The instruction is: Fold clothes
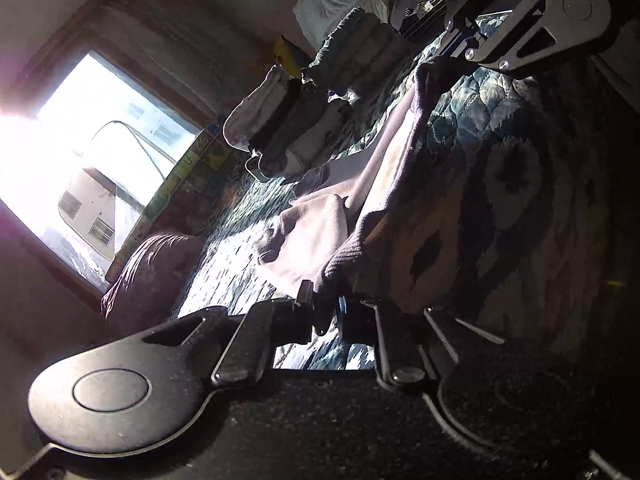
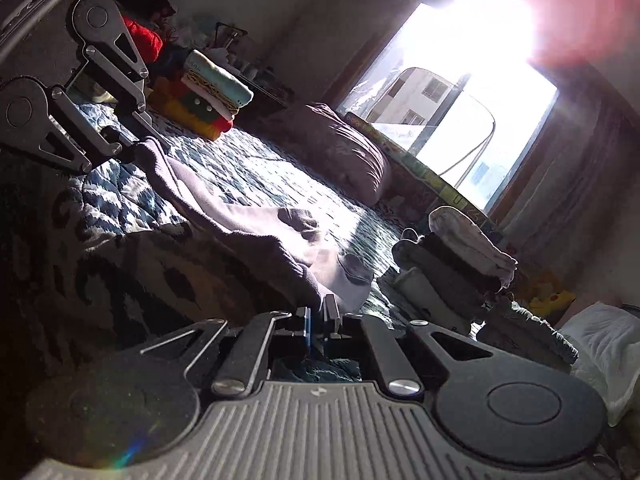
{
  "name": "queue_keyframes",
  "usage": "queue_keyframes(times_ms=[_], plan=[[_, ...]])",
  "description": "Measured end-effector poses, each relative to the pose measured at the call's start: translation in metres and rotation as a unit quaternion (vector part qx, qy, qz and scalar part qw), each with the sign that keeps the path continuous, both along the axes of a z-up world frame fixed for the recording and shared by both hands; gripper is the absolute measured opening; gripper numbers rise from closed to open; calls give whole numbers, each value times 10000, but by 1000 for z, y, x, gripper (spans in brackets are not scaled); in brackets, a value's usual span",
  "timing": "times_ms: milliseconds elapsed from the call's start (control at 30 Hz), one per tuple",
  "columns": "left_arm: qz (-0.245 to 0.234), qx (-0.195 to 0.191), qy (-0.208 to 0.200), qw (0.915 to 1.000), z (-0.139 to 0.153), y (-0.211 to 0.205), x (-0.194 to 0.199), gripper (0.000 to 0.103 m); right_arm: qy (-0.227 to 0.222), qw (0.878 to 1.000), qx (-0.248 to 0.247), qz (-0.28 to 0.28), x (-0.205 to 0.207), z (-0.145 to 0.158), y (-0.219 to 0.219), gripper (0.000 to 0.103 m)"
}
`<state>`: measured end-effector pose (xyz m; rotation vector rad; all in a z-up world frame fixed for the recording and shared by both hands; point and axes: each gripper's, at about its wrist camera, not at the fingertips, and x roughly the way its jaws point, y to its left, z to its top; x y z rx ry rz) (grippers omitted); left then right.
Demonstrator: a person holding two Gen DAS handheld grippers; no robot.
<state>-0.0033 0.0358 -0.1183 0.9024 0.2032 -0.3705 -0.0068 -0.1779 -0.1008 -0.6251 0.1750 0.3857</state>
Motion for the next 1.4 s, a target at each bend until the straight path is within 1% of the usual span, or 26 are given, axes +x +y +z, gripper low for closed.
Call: queue_keyframes(times_ms=[67, 100, 167, 200, 267, 367, 467, 533, 633, 700, 733, 833, 900, 967, 1000, 1100, 1133, 1233, 1400], plan=[[84, -549, 118, 9984, 15, 6, 20, 15, 33, 9997, 262, -1, 11, 8, -4, 7], [111, -850, 226, 9961, 24, 10, 31, 15, 67, 9990, 435, -10, 18, 13, -7, 7], [114, -1314, 420, 9904, 36, 14, 50, 13, 157, 9972, 730, -34, 35, 22, -13, 7], [113, -1567, 541, 9861, 42, 16, 62, 10, 237, 9960, 865, -51, 46, 25, -16, 7], [142, -1930, 794, 9779, 48, 19, 89, 10, 439, 9925, 1136, -90, 72, 32, -23, 7], [213, -2438, 1160, 9626, 55, 22, 132, 8, 808, 9831, 1632, -159, 112, 39, -33, 7], [359, -2988, 1552, 9409, 51, 29, 174, 7, 1327, 9665, 2182, -260, 156, 36, -41, 7], [484, -3414, 1931, 9186, 43, 38, 202, 7, 1680, 9527, 2513, -315, 184, 31, -46, 7], [621, -3865, 2351, 8896, 29, 52, 224, 6, 2162, 9308, 2927, -342, 220, 21, -53, 7], [688, -4159, 2598, 8688, 20, 61, 238, 6, 2465, 9130, 3235, -317, 240, 13, -59, 7], [717, -4269, 2708, 8598, 16, 64, 245, 5, 2601, 9039, 3384, -291, 249, 9, -62, 7], [751, -4541, 2965, 8368, 9, 72, 263, 5, 2894, 8818, 3717, -244, 266, -2, -67, 7], [730, -4764, 3018, 8226, 7, 77, 274, 4, 3074, 8625, 4015, -203, 277, -9, -72, 7], [728, -4994, 3036, 8082, 6, 82, 284, 4, 3151, 8507, 4202, -196, 286, -14, -76, 7], [724, -5081, 3019, 8034, 7, 84, 289, 3, 3163, 8453, 4301, -182, 291, -15, -78, 7], [647, -5289, 2892, 7953, 11, 88, 303, 3, 3081, 8348, 4561, -126, 302, -12, -83, 6], [612, -5334, 2823, 7950, 13, 88, 307, 3, 3006, 8334, 4637, -89, 307, -9, -85, 6], [506, -5458, 2660, 7930, 19, 91, 322, 3, 2781, 8347, 4754, -8, 320, 0, -88, 6], [476, -5487, 2524, 7956, 19, 93, 345, 3, 2771, 8301, 4839, -33, 349, -2, -88, 6]])
